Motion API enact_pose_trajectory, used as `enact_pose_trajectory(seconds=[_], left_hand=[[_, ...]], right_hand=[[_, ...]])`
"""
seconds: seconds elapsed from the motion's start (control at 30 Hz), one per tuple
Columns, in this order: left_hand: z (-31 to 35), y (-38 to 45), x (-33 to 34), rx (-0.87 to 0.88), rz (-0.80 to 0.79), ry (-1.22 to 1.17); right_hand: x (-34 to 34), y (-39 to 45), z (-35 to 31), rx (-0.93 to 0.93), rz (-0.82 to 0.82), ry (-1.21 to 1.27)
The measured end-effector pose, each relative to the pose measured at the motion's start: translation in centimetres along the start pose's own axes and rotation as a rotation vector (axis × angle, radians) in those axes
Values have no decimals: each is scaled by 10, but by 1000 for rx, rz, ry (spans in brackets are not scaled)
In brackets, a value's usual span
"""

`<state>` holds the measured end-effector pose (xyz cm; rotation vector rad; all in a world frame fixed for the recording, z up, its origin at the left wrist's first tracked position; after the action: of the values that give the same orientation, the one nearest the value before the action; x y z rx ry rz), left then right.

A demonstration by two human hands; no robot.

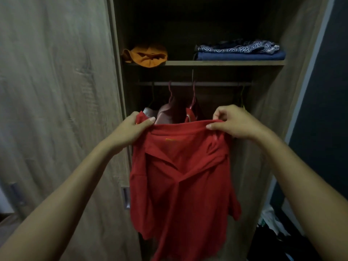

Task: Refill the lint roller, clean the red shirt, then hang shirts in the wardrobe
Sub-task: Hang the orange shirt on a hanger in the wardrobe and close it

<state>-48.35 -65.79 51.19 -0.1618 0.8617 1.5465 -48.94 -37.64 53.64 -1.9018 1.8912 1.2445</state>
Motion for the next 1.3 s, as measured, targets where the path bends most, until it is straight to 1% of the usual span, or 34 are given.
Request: enact_pose_trajectory(seconds=[0.07,0.1,0.17,0.23,0.27,0.37,0.43,0.47,0.5,0.57,0.63,0.67,0.7,0.77,0.8,0.83,0.93,0.97,1.0,1.07,1.1,1.2,1.3], left_hand=[[-11,4,-5,-19,-10,24],[-14,5,-4,-21,-29,-14],[-14,7,0,8,-69,-58],[-16,10,3,35,-93,-15],[-21,13,6,18,-106,-3],[-42,19,23,-98,-145,53],[-45,22,32,-163,-109,56],[-42,25,32,-161,-74,42],[-35,28,30,-125,-40,40],[-16,34,19,39,16,102],[-1,35,6,216,67,311],[0,34,5,281,78,430],[-6,34,8,310,56,546],[-26,33,17,302,-21,697],[-34,32,19,297,-36,693],[-37,31,19,294,-22,648],[-28,33,8,273,124,391],[-25,35,6,251,142,315],[-23,37,8,232,145,279],[-22,40,14,224,160,327],[-21,41,18,237,173,352],[-15,47,29,297,236,383],[4,58,38,358,321,481]], right_hand=[[-16,0,-1,-11,143,-79],[-22,-1,-1,-15,197,-102],[-27,-4,-1,-14,252,-131],[-21,-5,0,4,236,-182],[-15,-6,1,13,205,-213],[-2,-4,3,3,143,-228],[-3,-1,-3,-37,156,-203],[-7,0,-9,-63,179,-199],[-14,1,-15,-88,215,-199],[-29,2,-28,-130,316,-196],[-38,-1,-30,-158,416,-188],[-35,-2,-26,-139,421,-213],[-26,-1,-14,-81,384,-251],[-7,-2,13,75,274,-269],[-2,-4,23,110,259,-232],[-4,-5,27,110,287,-183],[-23,-11,18,-12,516,-70],[-24,-13,17,-30,537,-65],[-18,-12,20,-17,506,-103],[5,-9,37,83,367,-178],[13,-9,46,132,334,-167],[18,-17,59,178,389,-104],[17,-18,74,207,411,-51]])
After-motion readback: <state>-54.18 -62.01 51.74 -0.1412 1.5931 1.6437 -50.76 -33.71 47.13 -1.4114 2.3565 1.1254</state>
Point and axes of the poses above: each hand's wrist, its own y-axis towards the middle knuckle, its own x-axis out of the palm, z = x × y, the point moved 7 cm from there along y, towards the middle knuckle, and after that the axes turned 11 degrees about y, right-handed, at the moved point
